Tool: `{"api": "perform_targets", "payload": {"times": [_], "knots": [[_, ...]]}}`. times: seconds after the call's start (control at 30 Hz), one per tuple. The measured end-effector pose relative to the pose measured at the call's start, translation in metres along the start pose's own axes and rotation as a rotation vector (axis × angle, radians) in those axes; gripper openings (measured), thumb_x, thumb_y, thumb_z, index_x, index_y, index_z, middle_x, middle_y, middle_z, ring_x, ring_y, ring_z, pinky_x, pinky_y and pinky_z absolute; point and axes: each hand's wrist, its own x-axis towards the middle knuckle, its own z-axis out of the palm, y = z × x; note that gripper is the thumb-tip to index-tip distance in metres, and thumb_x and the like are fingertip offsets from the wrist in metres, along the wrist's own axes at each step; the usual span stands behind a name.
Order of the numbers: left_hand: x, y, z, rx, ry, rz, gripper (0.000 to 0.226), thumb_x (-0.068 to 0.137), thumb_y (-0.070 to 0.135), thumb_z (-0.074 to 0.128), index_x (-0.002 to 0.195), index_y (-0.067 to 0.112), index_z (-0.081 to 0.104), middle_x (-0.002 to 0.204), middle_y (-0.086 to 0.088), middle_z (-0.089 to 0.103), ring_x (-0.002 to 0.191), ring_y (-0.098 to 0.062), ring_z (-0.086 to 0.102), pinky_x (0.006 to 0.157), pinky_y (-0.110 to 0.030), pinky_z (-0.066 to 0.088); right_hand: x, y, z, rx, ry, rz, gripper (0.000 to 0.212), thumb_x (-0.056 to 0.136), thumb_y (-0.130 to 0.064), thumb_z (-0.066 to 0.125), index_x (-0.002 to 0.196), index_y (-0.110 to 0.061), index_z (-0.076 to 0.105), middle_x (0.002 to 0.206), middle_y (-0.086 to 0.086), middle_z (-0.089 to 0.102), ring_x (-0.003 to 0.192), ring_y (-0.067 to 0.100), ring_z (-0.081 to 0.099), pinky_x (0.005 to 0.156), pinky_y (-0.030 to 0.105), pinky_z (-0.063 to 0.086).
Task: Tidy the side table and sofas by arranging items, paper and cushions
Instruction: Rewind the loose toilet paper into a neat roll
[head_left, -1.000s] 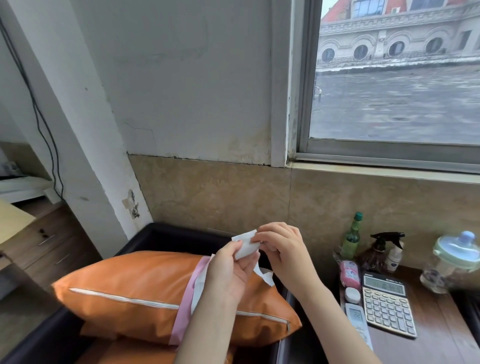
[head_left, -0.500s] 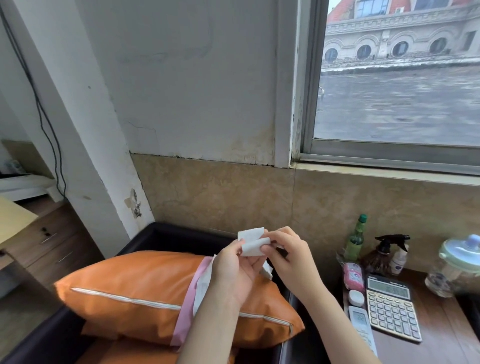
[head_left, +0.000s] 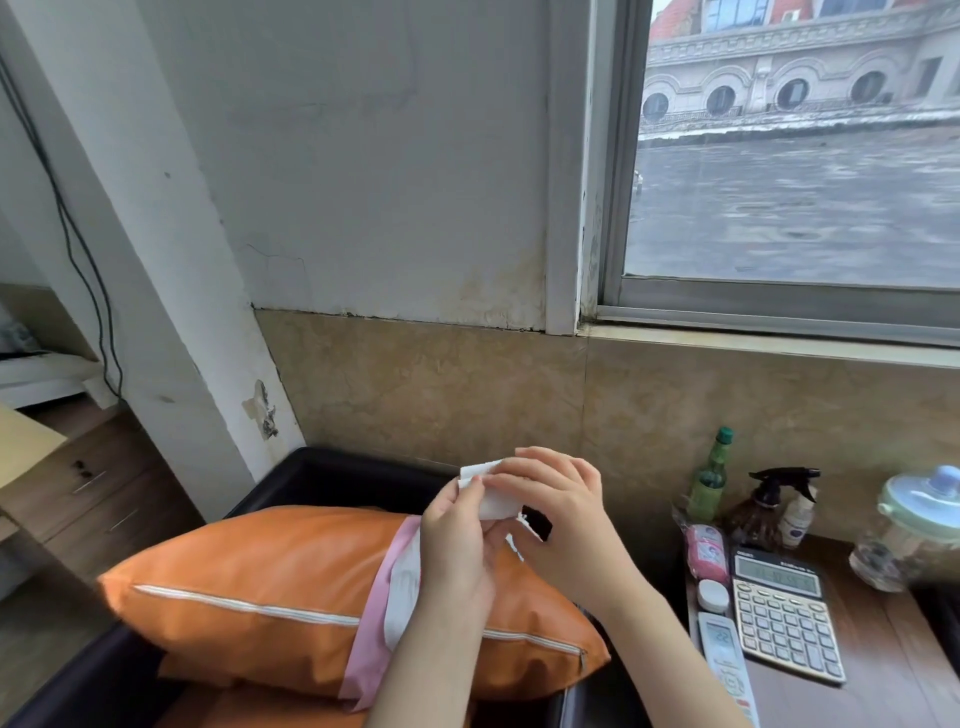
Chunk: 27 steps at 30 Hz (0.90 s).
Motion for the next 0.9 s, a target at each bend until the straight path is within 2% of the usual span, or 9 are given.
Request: {"api": "perform_targets", "payload": {"times": [0.13, 0.27, 0.33, 0.43, 0.57, 0.7, 0.8, 0.87, 0.9], "knots": [[-0.001, 0.007, -0.003, -0.205, -0.054, -0.112, 0.027, 0.097, 0.004, 0.037, 0.097, -0.011, 0.060, 0.076, -0.019, 0.069, 0.061, -0.021, 0.069, 0.052, -0.024, 0.055, 0.000, 0.004, 0.002, -0.005, 0.000, 0.007, 0.028, 0.073, -0.013, 0.061, 0.097, -0.026, 0.068, 0.104, -0.019, 0.065, 0.112, 0.001, 0.048, 0.098, 0.031, 0.024], [0.002, 0.010, -0.006, -0.258, -0.053, -0.142, 0.028, 0.096, 0.001, 0.034, 0.094, -0.011, 0.059, 0.078, -0.023, 0.067, 0.062, -0.024, 0.068, 0.050, -0.025, 0.055, 0.003, -0.003, -0.001, 0.113, 0.005, 0.098, 0.019, 0.082, -0.022, 0.049, 0.093, -0.031, 0.061, 0.089, -0.026, 0.056, 0.098, -0.003, 0.046, 0.094, 0.012, 0.022], [0.004, 0.009, -0.005, -0.214, -0.043, -0.097, 0.030, 0.094, -0.005, 0.032, 0.097, -0.009, 0.061, 0.085, -0.023, 0.067, 0.071, -0.025, 0.068, 0.056, -0.026, 0.057, 0.004, -0.007, -0.001, 0.197, 0.009, 0.186, 0.013, 0.082, -0.027, 0.049, 0.090, -0.033, 0.058, 0.086, -0.023, 0.054, 0.093, -0.002, 0.048, 0.093, 0.017, 0.028], [0.003, 0.006, -0.005, -0.173, -0.049, -0.045, 0.033, 0.091, -0.009, 0.032, 0.102, -0.008, 0.063, 0.092, -0.023, 0.069, 0.080, -0.026, 0.069, 0.066, -0.027, 0.059, 0.005, -0.012, 0.000, 0.276, 0.047, 0.303, 0.006, 0.079, -0.027, 0.054, 0.084, -0.028, 0.057, 0.078, -0.018, 0.058, 0.081, 0.004, 0.055, 0.076, 0.028, 0.043], [0.002, 0.002, -0.008, -0.155, -0.073, 0.015, 0.030, 0.098, 0.009, 0.039, 0.109, -0.009, 0.061, 0.101, -0.026, 0.068, 0.090, -0.028, 0.069, 0.074, -0.030, 0.058, 0.007, -0.015, 0.001, 0.316, 0.076, 0.433, 0.012, 0.081, -0.011, 0.067, 0.088, -0.021, 0.064, 0.086, -0.005, 0.064, 0.084, 0.007, 0.059, 0.074, 0.023, 0.047], [-0.003, 0.002, -0.007, -0.052, -0.119, 0.103, 0.029, 0.091, 0.019, 0.053, 0.102, -0.004, 0.066, 0.095, -0.023, 0.071, 0.086, -0.025, 0.070, 0.079, -0.030, 0.056, 0.008, -0.016, 0.001, 0.273, 0.186, 0.451, 0.024, 0.074, -0.005, 0.073, 0.082, -0.022, 0.059, 0.082, -0.007, 0.060, 0.081, 0.005, 0.056, 0.072, 0.008, 0.040], [-0.004, 0.000, -0.006, 0.017, -0.105, 0.122, 0.024, 0.084, 0.017, 0.060, 0.098, -0.001, 0.067, 0.092, -0.019, 0.071, 0.082, -0.022, 0.069, 0.075, -0.027, 0.057, 0.007, -0.016, 0.003, 0.248, 0.250, 0.350, 0.018, 0.075, -0.008, 0.071, 0.078, -0.020, 0.058, 0.081, -0.011, 0.058, 0.079, 0.005, 0.055, 0.071, 0.013, 0.042], [-0.004, 0.000, -0.004, 0.027, -0.053, 0.130, 0.015, 0.091, 0.006, 0.054, 0.094, 0.001, 0.067, 0.087, -0.016, 0.070, 0.075, -0.018, 0.068, 0.068, -0.025, 0.056, 0.005, -0.013, 0.003, 0.147, 0.260, 0.185, 0.009, 0.076, -0.020, 0.065, 0.084, -0.022, 0.062, 0.090, -0.015, 0.058, 0.088, 0.002, 0.053, 0.081, 0.020, 0.040], [-0.004, 0.000, -0.004, 0.013, -0.034, 0.121, 0.017, 0.094, 0.004, 0.051, 0.093, 0.001, 0.067, 0.083, -0.014, 0.070, 0.071, -0.016, 0.067, 0.063, -0.024, 0.055, 0.004, -0.011, 0.003, 0.091, 0.241, 0.109, 0.016, 0.074, -0.023, 0.065, 0.090, -0.025, 0.063, 0.097, -0.016, 0.058, 0.096, 0.002, 0.051, 0.087, 0.021, 0.036]]}}
